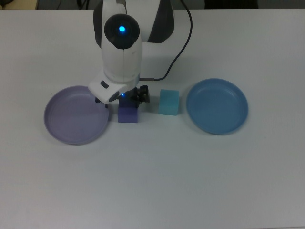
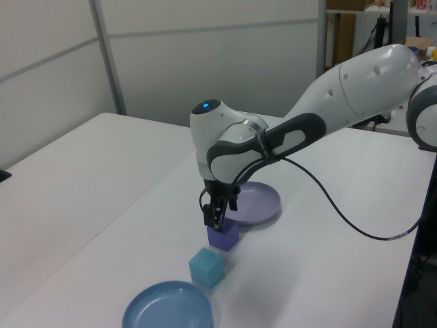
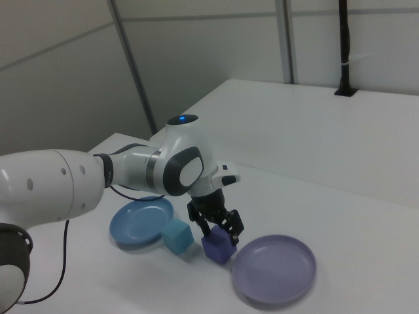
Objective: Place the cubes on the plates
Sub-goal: 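Close the gripper on the purple cube and lift it, then carry the purple cube onto the lavender plate and release it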
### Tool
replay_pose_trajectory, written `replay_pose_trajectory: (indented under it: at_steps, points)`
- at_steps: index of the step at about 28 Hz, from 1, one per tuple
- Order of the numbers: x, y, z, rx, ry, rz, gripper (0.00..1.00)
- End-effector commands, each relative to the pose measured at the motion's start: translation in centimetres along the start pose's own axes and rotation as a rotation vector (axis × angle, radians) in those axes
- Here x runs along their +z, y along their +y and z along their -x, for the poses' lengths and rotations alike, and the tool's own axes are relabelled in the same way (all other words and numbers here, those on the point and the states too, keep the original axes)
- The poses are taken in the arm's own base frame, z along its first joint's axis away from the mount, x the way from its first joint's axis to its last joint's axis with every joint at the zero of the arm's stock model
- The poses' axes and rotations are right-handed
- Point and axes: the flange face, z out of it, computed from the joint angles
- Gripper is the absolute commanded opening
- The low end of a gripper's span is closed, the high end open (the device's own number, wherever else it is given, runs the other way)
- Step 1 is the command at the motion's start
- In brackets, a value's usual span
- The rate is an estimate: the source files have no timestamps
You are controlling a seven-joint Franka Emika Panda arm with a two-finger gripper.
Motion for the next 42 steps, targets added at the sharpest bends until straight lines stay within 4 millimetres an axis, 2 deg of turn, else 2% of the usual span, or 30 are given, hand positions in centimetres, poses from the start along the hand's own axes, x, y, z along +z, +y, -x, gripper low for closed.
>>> replay_pose_trajectory:
  at_steps: [1, 7, 14, 20, 22, 25, 26, 27, 31, 35, 36, 38, 40, 41, 42]
  points:
    - [1.5, -1.1, -0.1, -0.033, 0.011, 0.027, 1.0]
    - [1.5, -1.0, -0.1, -0.035, 0.011, 0.032, 1.0]
    - [-0.5, 0.0, -0.1, -0.014, 0.029, 0.03, 1.0]
    - [0.9, -0.9, 0.0, -0.034, 0.01, 0.038, 0.99]
    - [1.7, -1.6, 0.0, -0.051, 0.0, 0.046, 0.91]
    - [1.8, -1.9, 0.0, -0.059, 0.0, 0.051, 0.76]
    - [1.9, -2.0, 0.0, -0.062, -0.002, 0.05, 0.55]
    - [1.9, -2.0, 0.0, -0.062, -0.002, 0.05, 0.46]
    - [0.8, -2.0, -0.2, -0.045, 0.011, 0.04, 0.26]
    - [-2.4, -1.9, -0.3, -0.01, 0.05, 0.025, 0.26]
    - [-3.8, -1.3, -0.3, 0.009, 0.05, 0.005, 0.26]
    - [-4.8, -0.4, -0.4, 0.023, 0.049, -0.009, 0.26]
    - [-5.0, 1.1, -0.3, 0.025, 0.039, -0.009, 0.26]
    - [-4.8, 3.5, -0.2, 0.034, 0.034, -0.008, 0.26]
    - [-4.5, 4.6, -0.1, 0.038, 0.03, -0.009, 0.26]
